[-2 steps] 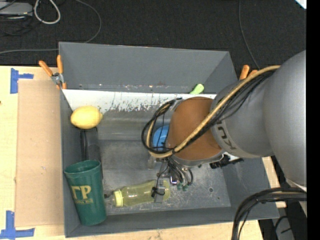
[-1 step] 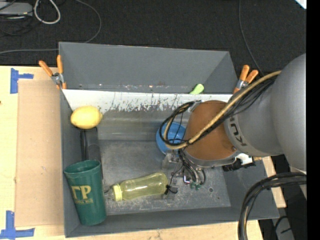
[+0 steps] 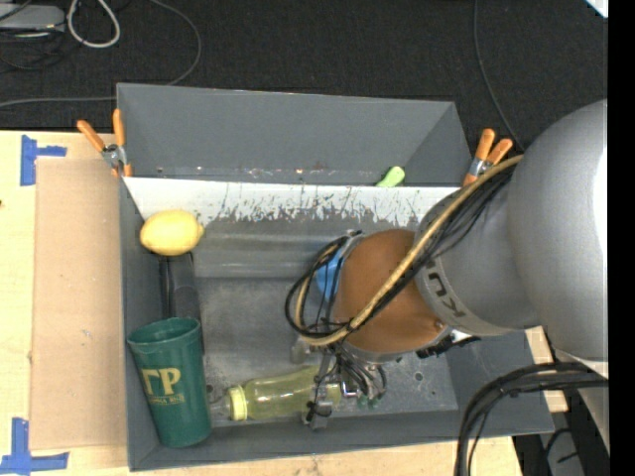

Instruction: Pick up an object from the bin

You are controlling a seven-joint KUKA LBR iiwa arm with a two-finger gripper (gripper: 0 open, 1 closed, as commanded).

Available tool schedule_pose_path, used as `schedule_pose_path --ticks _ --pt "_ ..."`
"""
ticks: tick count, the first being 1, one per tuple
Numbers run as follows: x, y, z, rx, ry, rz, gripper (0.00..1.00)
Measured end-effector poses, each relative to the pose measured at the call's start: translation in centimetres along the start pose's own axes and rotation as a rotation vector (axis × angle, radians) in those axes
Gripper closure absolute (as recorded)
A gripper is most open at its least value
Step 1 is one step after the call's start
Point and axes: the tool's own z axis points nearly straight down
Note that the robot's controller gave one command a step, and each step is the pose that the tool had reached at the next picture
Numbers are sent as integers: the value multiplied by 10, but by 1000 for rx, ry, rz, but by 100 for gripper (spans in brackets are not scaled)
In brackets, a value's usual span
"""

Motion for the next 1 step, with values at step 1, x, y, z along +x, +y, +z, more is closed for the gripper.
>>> schedule_pose_path --ticks 1 --pt "-14 -7 1 3 -10 170 0"
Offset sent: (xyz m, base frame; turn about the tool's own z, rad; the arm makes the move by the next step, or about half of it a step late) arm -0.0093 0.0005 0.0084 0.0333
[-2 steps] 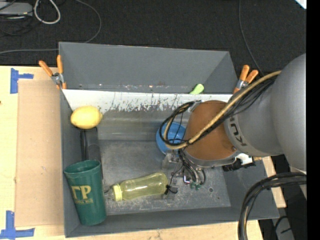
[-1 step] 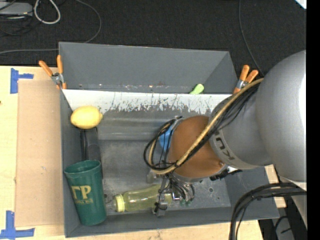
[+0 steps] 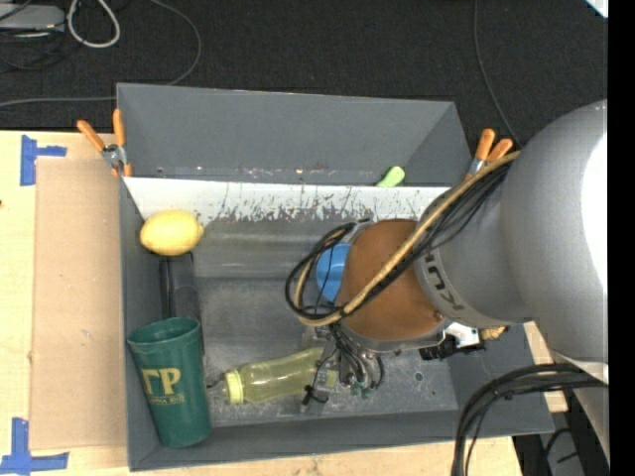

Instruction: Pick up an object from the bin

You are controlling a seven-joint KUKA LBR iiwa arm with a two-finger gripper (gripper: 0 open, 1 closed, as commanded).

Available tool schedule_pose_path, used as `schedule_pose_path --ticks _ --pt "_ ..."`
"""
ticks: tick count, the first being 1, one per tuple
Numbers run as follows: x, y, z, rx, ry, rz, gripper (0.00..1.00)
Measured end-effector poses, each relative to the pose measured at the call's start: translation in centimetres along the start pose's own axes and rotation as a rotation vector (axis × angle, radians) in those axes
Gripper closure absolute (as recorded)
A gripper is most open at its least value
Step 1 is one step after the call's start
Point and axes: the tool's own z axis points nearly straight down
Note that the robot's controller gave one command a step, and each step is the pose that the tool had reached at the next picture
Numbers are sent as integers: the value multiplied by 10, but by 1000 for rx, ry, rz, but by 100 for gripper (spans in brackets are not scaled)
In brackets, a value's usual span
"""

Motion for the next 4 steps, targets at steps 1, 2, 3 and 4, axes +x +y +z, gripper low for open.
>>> schedule_pose_path --ticks 1,2,3,4 --pt "25 3 -8 -4 7 -135 100" --pt "25 3 -8 -4 7 -134 100" --pt "24 -6 -14 -3 10 -132 100" --pt "28 6 0 -3 11 -115 100"
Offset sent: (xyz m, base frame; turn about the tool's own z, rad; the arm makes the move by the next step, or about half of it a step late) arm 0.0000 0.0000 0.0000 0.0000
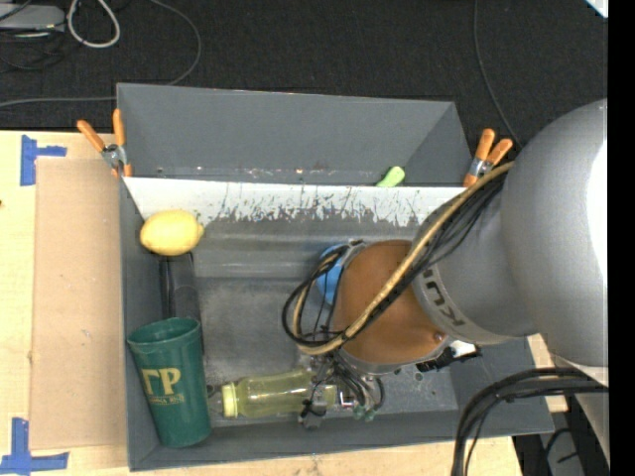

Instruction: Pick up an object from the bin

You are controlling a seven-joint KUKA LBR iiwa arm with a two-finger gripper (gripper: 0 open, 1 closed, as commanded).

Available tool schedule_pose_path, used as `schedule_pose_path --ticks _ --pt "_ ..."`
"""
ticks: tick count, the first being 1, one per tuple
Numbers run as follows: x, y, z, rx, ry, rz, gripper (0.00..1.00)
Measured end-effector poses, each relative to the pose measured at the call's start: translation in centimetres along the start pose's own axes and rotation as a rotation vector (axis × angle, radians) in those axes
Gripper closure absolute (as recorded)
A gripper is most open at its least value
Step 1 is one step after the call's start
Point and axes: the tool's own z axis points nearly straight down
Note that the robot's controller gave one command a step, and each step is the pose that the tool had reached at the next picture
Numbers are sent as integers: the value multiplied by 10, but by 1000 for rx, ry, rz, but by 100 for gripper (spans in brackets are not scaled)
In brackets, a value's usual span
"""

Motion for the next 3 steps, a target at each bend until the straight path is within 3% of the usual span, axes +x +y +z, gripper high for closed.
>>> schedule_pose_path --ticks 2,3 --pt "-8 -11 -3 1 4 -6 100" --pt "-4 -12 0 2 7 0 100"
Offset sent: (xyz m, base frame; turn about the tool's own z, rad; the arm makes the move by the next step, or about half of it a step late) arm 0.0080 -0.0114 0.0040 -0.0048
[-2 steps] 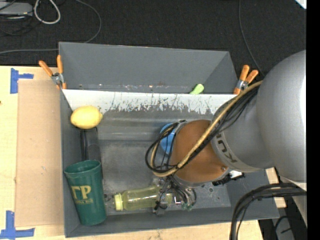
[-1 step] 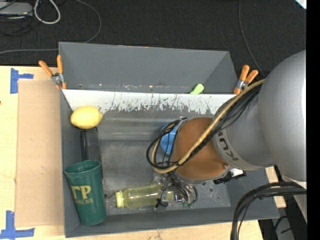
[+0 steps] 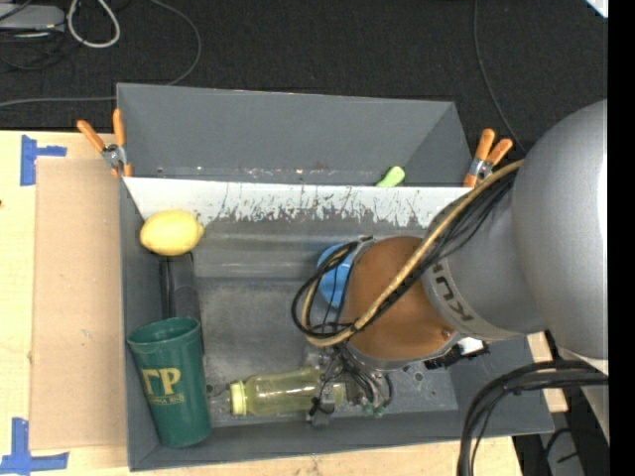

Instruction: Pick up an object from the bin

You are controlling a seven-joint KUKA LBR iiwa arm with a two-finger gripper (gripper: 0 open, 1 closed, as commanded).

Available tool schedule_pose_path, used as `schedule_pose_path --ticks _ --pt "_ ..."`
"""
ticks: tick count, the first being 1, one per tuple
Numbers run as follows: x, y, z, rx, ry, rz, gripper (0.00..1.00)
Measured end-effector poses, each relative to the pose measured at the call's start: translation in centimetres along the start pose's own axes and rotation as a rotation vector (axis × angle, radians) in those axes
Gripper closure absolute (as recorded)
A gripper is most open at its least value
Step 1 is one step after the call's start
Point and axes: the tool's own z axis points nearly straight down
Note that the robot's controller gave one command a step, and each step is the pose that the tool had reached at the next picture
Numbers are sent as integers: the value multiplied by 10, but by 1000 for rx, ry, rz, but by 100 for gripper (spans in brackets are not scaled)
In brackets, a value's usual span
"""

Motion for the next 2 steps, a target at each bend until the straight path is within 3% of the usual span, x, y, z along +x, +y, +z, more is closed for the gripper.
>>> schedule_pose_path --ticks 2 --pt "1 -10 0 0 2 23 100"
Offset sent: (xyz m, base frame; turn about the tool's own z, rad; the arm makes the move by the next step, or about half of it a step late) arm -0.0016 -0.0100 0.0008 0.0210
